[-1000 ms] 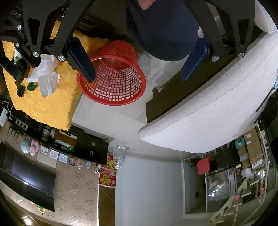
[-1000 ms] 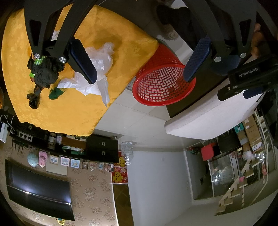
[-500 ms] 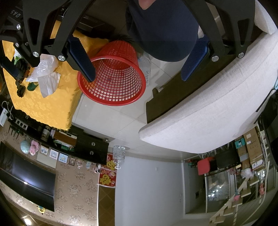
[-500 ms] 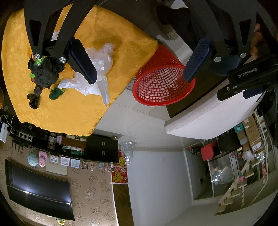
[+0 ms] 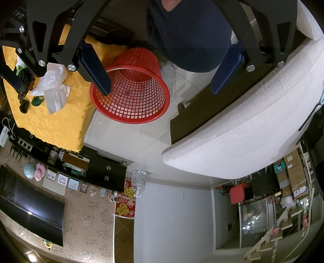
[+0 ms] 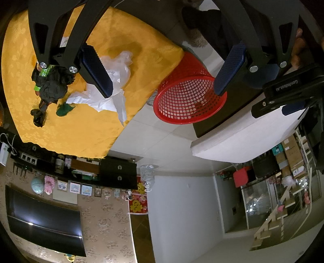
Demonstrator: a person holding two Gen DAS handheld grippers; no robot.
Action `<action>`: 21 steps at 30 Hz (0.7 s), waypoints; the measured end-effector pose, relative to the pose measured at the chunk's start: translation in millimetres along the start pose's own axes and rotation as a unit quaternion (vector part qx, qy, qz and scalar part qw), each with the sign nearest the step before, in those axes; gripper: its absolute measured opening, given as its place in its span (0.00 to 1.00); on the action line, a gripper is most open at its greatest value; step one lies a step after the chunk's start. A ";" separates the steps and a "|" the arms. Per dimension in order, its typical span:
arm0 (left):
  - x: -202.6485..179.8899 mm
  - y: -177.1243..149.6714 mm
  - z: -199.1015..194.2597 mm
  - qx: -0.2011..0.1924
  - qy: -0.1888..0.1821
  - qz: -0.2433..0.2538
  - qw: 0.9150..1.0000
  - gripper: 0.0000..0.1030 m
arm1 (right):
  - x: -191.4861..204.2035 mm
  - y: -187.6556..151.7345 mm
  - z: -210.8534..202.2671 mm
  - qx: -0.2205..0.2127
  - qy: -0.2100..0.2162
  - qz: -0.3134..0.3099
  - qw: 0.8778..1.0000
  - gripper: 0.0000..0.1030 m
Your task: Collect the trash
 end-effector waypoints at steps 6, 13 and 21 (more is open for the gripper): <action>-0.3 -0.5 0.0 0.000 0.000 0.000 1.000 0.92 | 1.0 -0.8 0.1 0.000 0.000 0.001 1.000 0.94; -1.7 -2.1 0.0 0.001 -0.001 0.001 1.000 0.92 | 0.8 -1.3 0.4 0.000 -0.001 0.000 1.000 0.94; -16.1 -20.8 14.6 0.012 -0.014 0.005 1.000 0.92 | -11.5 -14.9 -2.5 0.006 -0.020 0.010 1.000 0.94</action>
Point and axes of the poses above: each gripper's, at about its wrist camera, not at the fingertips, and z roughly the way its jaws point, x to its left, y to its top, the point moved 1 cm from there along z, roughly the way its jaws point, and after that the axes turned 2 degrees about y, right-handed, at the moved point
